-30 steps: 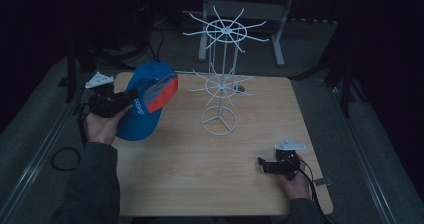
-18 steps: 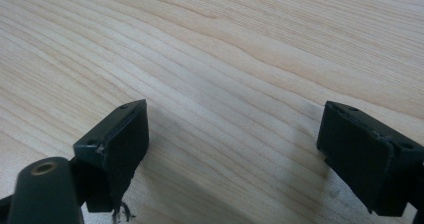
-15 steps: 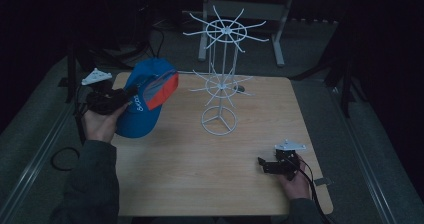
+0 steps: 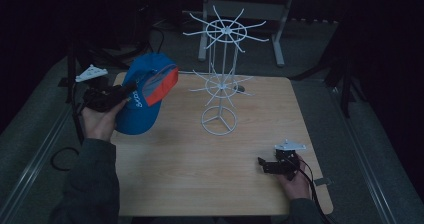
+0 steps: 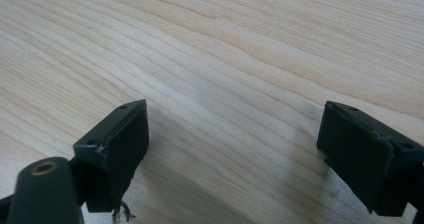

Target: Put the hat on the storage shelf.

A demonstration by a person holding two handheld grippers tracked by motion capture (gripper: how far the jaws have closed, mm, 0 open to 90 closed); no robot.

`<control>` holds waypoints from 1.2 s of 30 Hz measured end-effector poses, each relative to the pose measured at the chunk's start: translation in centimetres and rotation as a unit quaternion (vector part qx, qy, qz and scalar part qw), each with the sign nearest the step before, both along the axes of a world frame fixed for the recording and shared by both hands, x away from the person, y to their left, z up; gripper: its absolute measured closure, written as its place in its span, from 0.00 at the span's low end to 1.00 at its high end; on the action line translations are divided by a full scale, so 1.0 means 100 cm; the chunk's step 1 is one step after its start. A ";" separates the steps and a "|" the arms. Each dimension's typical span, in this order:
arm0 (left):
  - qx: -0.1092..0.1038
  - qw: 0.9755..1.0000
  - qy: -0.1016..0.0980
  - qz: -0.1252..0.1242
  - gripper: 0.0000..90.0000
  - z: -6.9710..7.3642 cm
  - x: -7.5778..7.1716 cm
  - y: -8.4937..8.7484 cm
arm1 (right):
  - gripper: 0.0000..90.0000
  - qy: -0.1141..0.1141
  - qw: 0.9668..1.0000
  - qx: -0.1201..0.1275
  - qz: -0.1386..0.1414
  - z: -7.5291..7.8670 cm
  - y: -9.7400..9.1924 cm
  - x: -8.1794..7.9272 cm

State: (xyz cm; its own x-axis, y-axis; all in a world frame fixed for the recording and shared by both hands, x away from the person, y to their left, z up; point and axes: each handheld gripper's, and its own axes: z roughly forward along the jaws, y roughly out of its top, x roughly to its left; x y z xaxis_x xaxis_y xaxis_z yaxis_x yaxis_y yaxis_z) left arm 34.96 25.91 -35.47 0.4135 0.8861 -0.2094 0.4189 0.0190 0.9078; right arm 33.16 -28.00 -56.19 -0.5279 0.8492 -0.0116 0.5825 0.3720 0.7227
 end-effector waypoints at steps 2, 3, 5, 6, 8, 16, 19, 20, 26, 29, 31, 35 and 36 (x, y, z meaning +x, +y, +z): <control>-0.001 1.000 -0.001 0.000 0.99 0.001 0.000 0.000 | 0.15 0.000 1.000 0.000 0.000 0.000 0.000 0.000; -0.002 1.000 -0.002 0.000 0.99 0.001 0.000 0.000 | 0.15 0.000 1.000 0.000 0.000 0.000 0.000 0.000; -0.003 1.000 -0.003 0.000 0.99 0.002 0.000 0.000 | 0.15 0.000 1.000 0.000 0.000 0.000 0.000 0.000; -0.004 1.000 -0.004 0.001 0.99 0.004 0.000 0.000 | 0.15 0.000 1.000 0.000 0.000 0.000 0.000 0.000; -0.007 1.000 -0.005 0.000 0.99 0.004 0.000 0.000 | 0.15 0.000 1.000 0.001 -0.001 0.000 0.000 0.000; -0.015 1.000 -0.007 -0.001 0.99 0.006 -0.001 0.001 | 0.15 0.000 1.000 0.001 0.000 0.000 0.000 0.000; -0.020 1.000 -0.008 -0.003 0.99 0.007 -0.001 0.002 | 0.15 0.001 1.000 0.001 -0.001 0.000 0.000 0.000; -0.022 1.000 -0.009 -0.003 0.99 0.007 -0.001 0.003 | 0.15 0.001 1.000 0.001 0.000 0.000 0.000 0.000; -0.021 1.000 -0.014 -0.003 0.99 0.011 -0.002 0.003 | 0.15 0.001 1.000 0.000 0.000 0.000 0.000 0.000; -0.021 1.000 -0.015 -0.003 0.99 0.012 -0.002 0.003 | 0.15 0.001 1.000 0.001 0.000 0.000 0.000 0.000; -0.024 1.000 -0.017 -0.003 0.99 0.014 -0.003 0.003 | 0.15 0.001 1.000 0.001 0.000 0.000 0.000 0.000; -0.027 0.999 -0.021 -0.004 0.99 0.016 -0.004 0.004 | 0.15 0.001 1.000 0.001 0.000 0.000 0.000 0.000; -0.027 0.999 -0.021 -0.004 0.99 0.016 -0.004 0.004 | 0.15 0.001 1.000 0.001 0.000 0.000 0.000 0.000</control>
